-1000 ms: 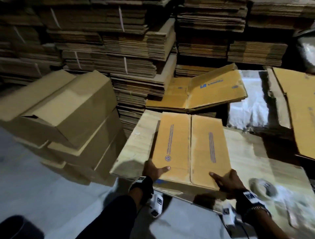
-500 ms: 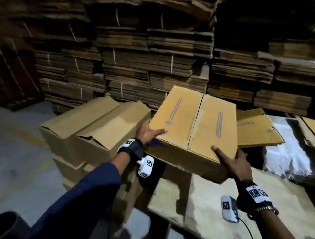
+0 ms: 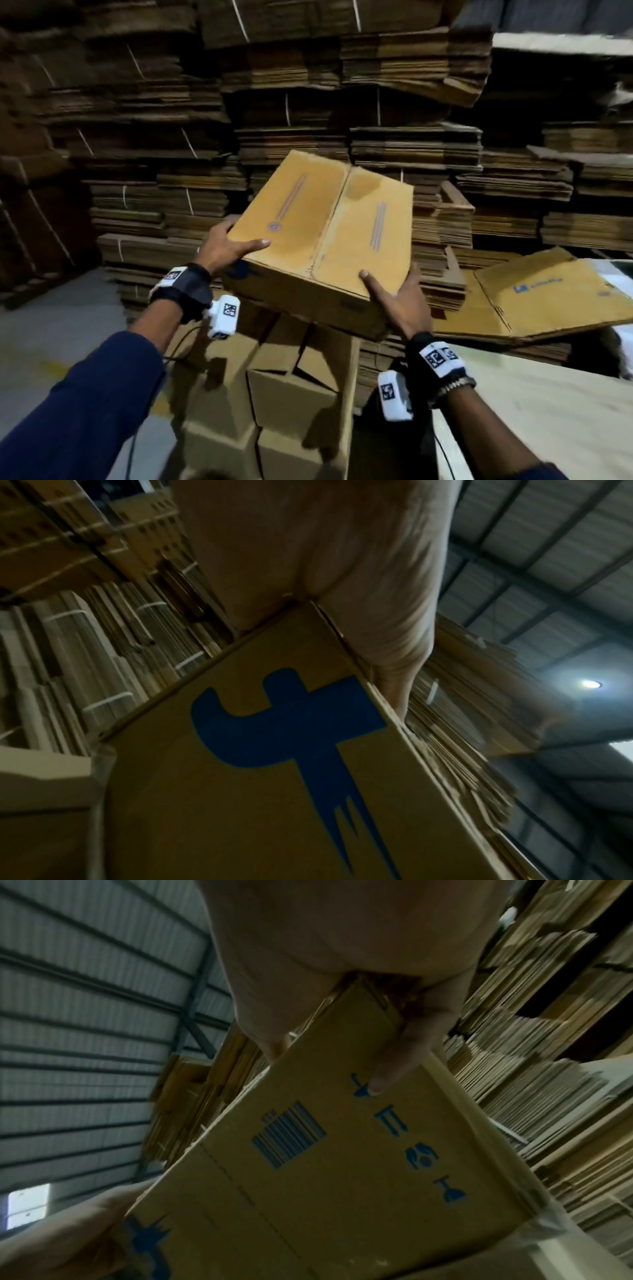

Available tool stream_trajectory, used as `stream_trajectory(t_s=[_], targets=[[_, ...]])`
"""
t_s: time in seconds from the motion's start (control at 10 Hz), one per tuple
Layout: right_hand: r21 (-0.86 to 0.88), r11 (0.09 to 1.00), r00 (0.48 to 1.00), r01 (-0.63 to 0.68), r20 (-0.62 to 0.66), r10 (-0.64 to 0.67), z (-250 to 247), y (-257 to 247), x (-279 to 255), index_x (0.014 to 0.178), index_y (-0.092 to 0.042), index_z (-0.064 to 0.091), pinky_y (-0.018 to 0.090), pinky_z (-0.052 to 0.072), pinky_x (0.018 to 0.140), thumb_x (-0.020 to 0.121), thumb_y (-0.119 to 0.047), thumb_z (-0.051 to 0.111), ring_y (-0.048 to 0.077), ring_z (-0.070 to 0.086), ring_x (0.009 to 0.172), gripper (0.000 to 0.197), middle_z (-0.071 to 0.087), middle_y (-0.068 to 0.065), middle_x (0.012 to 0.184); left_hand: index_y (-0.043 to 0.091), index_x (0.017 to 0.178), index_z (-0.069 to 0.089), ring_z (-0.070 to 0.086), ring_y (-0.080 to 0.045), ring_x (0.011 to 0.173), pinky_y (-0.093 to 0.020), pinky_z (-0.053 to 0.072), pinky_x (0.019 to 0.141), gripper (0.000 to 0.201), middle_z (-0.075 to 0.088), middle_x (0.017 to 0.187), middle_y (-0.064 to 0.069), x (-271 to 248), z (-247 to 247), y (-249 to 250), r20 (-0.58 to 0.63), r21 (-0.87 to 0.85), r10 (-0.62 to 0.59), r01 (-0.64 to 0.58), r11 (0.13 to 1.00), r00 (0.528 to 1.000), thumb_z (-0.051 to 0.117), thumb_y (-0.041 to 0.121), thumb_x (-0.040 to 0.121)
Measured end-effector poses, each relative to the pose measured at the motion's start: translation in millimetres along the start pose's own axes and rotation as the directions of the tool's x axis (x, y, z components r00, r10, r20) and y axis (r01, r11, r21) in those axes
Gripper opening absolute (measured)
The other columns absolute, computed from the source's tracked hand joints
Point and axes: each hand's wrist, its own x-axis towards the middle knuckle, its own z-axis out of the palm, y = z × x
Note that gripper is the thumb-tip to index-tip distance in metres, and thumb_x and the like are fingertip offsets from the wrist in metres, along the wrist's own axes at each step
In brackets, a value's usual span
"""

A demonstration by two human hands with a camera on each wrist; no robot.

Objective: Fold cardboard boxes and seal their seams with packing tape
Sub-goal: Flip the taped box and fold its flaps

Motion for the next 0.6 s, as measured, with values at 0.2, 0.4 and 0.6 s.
stream_trajectory(t_s=[0.2,0.4,0.6], targets=[[-0.372,0.926,0.983,0.072,0.184,-0.003,105.8,-20.1,8.5,0.161,-0.039,0.021,0.049,0.049,0.105,0.068,-0.104,0.037,0.04,0.055,0.131,0.114,0.049,0.016,0.151,0.025,0.106,0.069,0.07,-0.025,0.099,-0.035,0.052,0.077,0.044,0.074,0.107,-0.002,37.7,-57.3,-85.7,0.106,0.104,-0.154,0.143,0.984,0.982,0.091,0.046,0.075],[-0.597,0.79,0.885,0.137,0.432,0.174,157.5,0.3,1.2,0.132,-0.024,0.049,0.045,0.056,0.095,0.086,-0.08,0.056,0.033,0.063,0.109,0.072,0.061,0.012,0.124,0.024,0.137,0.066,0.069,-0.022,0.114,-0.027,0.05,0.085,0.053,0.07,0.132,-0.003,38.7,-32.6,-177.3,0.311,0.557,-0.229,0.018,0.83,0.922,0.081,0.042,0.089],[-0.608,0.784,0.907,0.125,0.39,0.158,127.4,-34.4,28.1,0.147,-0.023,0.047,0.046,0.055,0.098,0.094,-0.068,0.057,0.028,0.062,0.117,0.071,0.057,0.012,0.141,0.027,0.145,0.054,0.052,-0.027,0.136,-0.037,0.044,0.107,0.045,0.052,0.153,-0.005,48.2,-6.7,-101.5,0.313,0.563,0.061,-0.237,0.792,0.948,0.062,0.024,0.102]])
